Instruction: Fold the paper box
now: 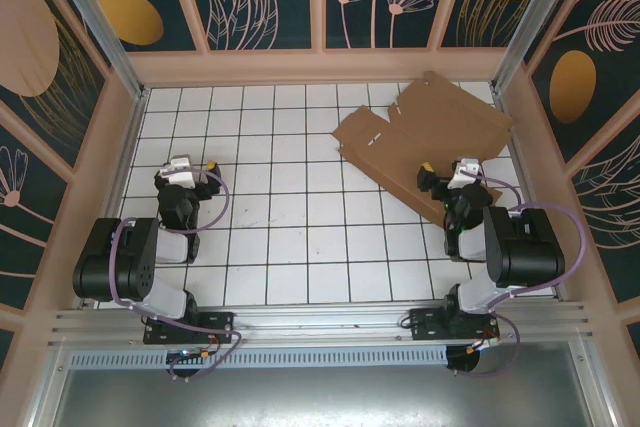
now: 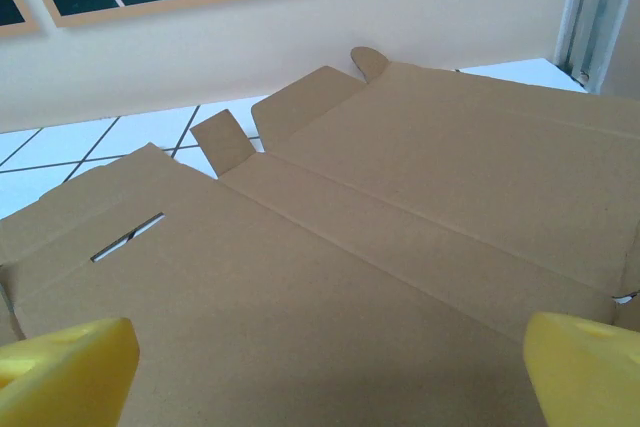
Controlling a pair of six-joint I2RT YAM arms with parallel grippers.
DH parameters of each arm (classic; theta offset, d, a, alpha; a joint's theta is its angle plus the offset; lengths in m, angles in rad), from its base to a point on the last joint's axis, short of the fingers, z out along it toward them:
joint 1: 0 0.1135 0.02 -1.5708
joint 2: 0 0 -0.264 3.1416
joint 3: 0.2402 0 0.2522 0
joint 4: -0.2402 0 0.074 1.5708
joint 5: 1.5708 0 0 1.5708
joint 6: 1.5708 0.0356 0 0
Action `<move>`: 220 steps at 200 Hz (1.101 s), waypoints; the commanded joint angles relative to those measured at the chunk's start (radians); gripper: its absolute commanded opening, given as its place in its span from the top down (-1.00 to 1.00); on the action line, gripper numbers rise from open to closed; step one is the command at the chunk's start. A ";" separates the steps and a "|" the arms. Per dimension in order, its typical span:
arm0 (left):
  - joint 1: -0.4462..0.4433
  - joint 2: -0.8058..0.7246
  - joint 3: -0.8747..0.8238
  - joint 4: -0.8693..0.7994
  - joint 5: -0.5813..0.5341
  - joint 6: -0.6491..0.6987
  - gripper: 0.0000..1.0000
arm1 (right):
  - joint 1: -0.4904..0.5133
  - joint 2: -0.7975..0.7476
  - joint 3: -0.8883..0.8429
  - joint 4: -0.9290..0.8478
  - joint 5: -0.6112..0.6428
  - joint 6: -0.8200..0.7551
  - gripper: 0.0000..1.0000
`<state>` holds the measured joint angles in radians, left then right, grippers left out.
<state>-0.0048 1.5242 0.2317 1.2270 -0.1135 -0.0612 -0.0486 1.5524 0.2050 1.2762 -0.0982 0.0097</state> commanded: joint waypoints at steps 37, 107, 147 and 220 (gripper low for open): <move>0.005 -0.006 0.009 0.034 0.004 -0.014 -0.97 | 0.004 0.005 0.013 0.040 0.022 -0.001 -0.98; 0.005 -0.007 0.009 0.034 0.004 -0.014 -0.98 | 0.004 0.006 0.019 0.026 0.041 0.006 -0.98; 0.004 -0.048 0.038 -0.053 -0.012 -0.019 -0.98 | 0.000 0.003 0.013 0.036 0.000 -0.004 -0.98; -0.182 -0.203 0.300 -0.543 -0.066 0.059 -0.98 | 0.017 -0.250 0.095 -0.350 -0.043 0.036 -0.98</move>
<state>-0.1123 1.3205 0.3908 0.9073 -0.1562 -0.0254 -0.0418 1.3903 0.2188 1.1423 -0.1062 0.0071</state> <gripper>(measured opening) 0.988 0.989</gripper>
